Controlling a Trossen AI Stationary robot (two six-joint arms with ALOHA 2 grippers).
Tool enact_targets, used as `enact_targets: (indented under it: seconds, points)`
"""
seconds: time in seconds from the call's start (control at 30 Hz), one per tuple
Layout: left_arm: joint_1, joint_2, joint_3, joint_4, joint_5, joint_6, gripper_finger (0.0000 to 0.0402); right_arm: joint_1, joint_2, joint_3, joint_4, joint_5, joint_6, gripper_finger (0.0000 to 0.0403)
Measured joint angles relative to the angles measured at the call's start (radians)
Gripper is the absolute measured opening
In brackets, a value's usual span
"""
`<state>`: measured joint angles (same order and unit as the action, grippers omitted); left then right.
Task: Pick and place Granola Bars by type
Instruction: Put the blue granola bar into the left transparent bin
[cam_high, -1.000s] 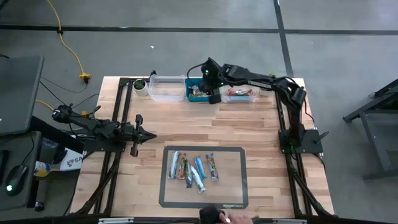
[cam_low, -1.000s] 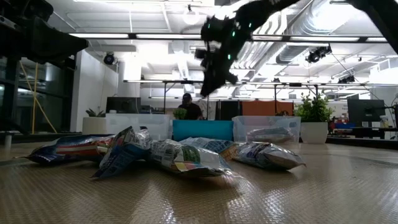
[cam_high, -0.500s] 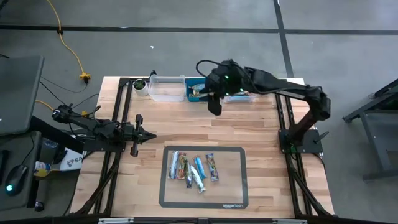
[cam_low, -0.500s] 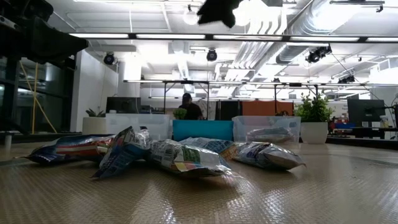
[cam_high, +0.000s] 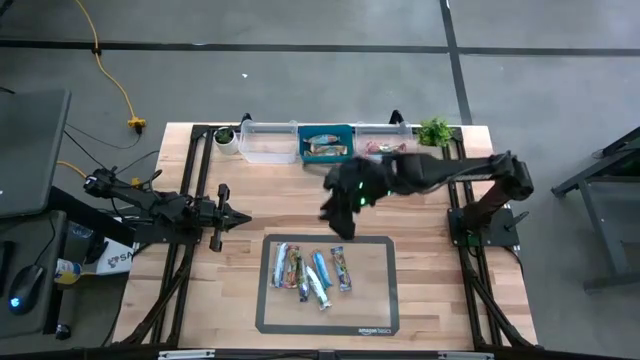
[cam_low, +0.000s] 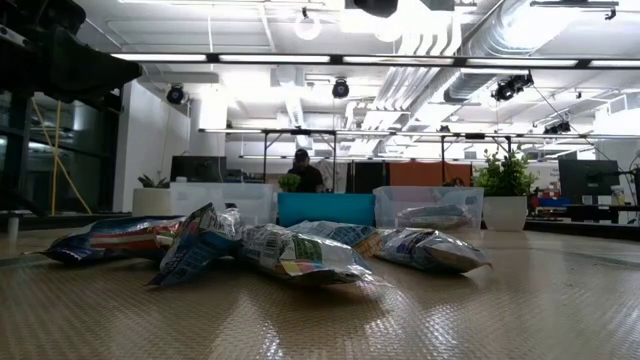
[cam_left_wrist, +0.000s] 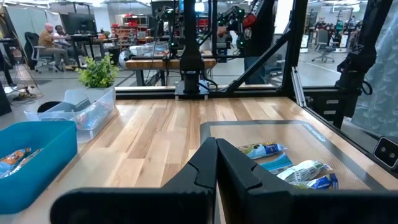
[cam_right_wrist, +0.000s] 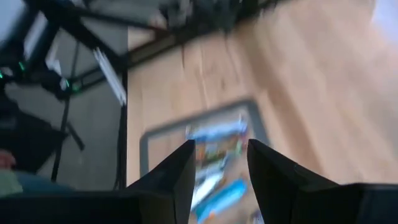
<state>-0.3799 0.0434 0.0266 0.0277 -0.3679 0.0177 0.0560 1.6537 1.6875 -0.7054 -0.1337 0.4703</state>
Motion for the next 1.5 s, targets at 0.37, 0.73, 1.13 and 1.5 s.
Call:
enact_targets:
  seconds: [0.37, 0.73, 1.13, 1.5]
  points:
    - [0.000, 0.000, 0.000, 0.000, 0.000, 0.000, 0.0001, 0.175, 0.173, 0.000, -0.116, 0.032, 0.240, 0.0177]
    - [0.000, 0.000, 0.000, 0.000, 0.000, 0.000, 0.0001, 0.237, 0.306, 0.000, -0.214, 0.195, 0.690, 0.0226]
    - [0.000, 0.000, 0.000, 0.000, 0.000, 0.000, 0.0001, 0.241, 0.400, 0.000, -0.314, 0.221, 0.901, 0.0257]
    - [0.000, 0.000, 0.000, 0.000, 0.000, 0.000, 0.0001, 0.250, 0.477, 0.000, -0.257, 0.127, 0.925, 0.0262]
